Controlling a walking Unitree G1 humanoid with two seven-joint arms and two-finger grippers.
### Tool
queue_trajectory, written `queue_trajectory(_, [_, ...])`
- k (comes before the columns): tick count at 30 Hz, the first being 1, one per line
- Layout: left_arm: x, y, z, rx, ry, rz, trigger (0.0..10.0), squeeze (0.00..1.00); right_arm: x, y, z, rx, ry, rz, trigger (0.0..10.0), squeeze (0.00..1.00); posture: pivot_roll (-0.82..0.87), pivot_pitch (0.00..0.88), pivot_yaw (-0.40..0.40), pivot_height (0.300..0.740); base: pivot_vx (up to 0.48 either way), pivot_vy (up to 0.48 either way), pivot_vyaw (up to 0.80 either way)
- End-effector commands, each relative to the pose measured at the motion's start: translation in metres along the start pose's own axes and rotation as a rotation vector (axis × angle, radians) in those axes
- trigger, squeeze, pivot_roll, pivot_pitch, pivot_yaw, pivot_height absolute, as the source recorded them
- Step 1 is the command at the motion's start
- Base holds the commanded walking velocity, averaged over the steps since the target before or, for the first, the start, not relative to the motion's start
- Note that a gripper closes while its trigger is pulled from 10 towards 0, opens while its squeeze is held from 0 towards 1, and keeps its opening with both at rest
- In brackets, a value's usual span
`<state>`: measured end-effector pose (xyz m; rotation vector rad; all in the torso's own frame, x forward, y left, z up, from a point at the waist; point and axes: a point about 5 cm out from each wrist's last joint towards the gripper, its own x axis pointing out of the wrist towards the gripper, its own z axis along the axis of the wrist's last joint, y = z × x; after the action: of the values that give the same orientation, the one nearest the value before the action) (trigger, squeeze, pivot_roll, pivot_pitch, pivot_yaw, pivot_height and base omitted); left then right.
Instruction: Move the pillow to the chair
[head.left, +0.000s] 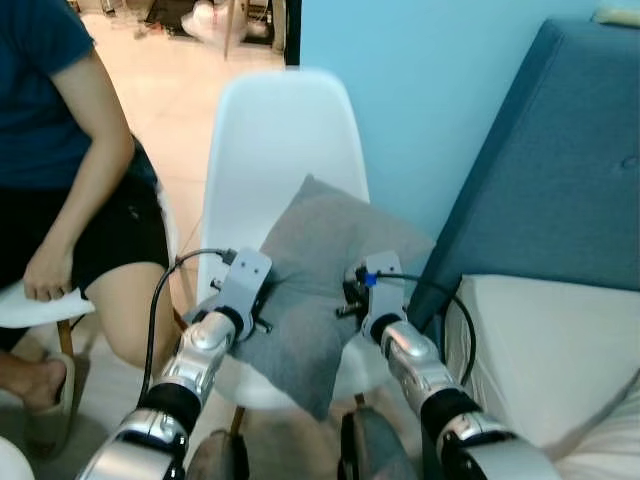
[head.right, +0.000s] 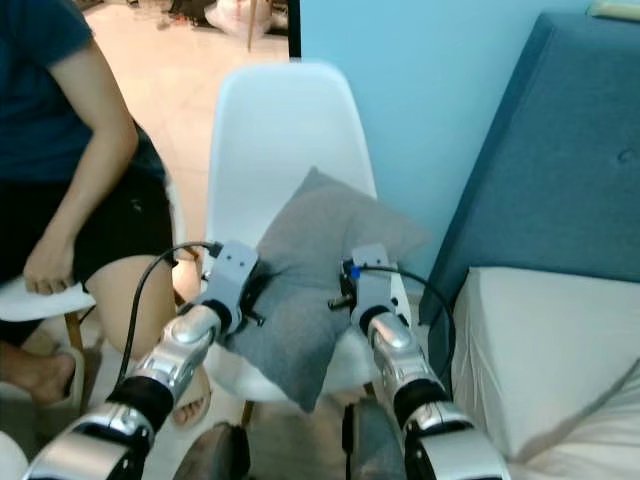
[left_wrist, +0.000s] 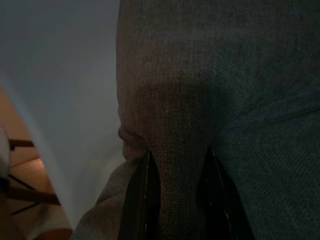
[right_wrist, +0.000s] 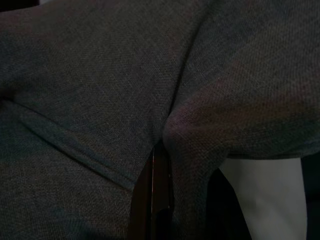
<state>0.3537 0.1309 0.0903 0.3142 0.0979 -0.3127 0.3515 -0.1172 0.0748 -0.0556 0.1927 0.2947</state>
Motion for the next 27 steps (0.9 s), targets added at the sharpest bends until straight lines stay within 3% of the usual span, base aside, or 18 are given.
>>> queue_trajectory(1, [-0.005, 0.039, 0.0, 0.042, 0.019, 0.163, 10.0, 0.0, -0.007, -0.026, -0.009, -0.022, 0.061, -0.101, 10.0, 0.0, -0.01, 0.275, -0.063, 0.625, 0.0, 0.0, 0.0])
queue_trajectory(8, [0.002, 0.061, 0.016, 0.153, 0.01, 0.236, 10.0, 0.0, 0.007, -0.03, 0.021, -0.098, 0.03, -0.16, 10.0, 0.0, 0.0, 0.347, -0.055, 0.625, 0.0, 0.0, 0.0])
queue_trajectory(12, [0.005, 0.073, 0.028, 0.193, -0.015, 0.317, 10.0, 0.0, 0.013, -0.032, 0.036, -0.069, -0.005, -0.204, 10.0, 0.0, 0.0, 0.365, -0.05, 0.625, 0.0, 0.0, 0.0])
queue_trajectory(27, [0.012, 0.062, 0.035, 0.143, -0.037, 0.306, 10.0, 0.0, 0.012, -0.042, 0.042, -0.032, -0.015, -0.267, 10.0, 0.0, -0.01, 0.367, -0.034, 0.625, 0.0, 0.0, 0.0])
